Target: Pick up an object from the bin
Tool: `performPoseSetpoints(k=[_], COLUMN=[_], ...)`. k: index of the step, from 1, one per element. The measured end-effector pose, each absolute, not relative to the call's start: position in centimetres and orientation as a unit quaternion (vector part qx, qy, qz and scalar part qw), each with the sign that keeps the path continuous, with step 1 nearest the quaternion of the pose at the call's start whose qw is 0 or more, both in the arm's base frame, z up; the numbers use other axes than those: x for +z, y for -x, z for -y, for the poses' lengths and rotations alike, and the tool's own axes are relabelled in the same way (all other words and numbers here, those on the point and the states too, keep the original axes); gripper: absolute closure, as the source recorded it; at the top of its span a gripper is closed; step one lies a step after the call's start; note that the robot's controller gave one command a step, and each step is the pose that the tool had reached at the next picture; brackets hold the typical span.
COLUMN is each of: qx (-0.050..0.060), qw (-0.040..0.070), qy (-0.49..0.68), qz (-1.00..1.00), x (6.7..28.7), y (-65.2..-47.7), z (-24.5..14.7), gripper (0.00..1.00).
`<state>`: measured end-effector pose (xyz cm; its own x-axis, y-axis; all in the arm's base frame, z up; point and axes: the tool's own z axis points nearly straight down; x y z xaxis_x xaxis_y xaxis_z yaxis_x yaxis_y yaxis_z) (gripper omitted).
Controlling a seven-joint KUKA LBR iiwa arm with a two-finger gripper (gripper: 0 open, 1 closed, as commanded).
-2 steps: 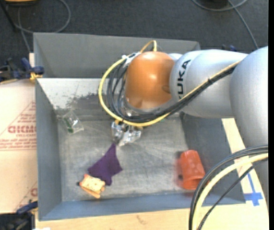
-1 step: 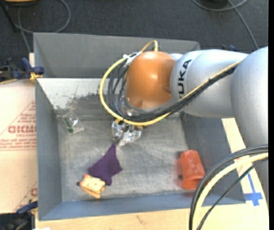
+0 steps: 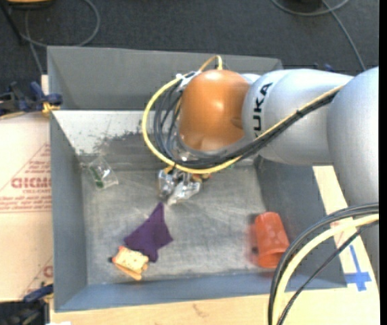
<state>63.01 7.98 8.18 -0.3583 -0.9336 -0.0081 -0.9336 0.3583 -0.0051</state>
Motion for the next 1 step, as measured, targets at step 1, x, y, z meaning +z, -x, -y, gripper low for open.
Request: performPoseSetpoints(k=[1], qx=[-0.004], qw=[0.007], qy=[0.572], qz=[-0.820], x=[8.23], y=[-62.73], z=[-8.24], gripper=[1.00])
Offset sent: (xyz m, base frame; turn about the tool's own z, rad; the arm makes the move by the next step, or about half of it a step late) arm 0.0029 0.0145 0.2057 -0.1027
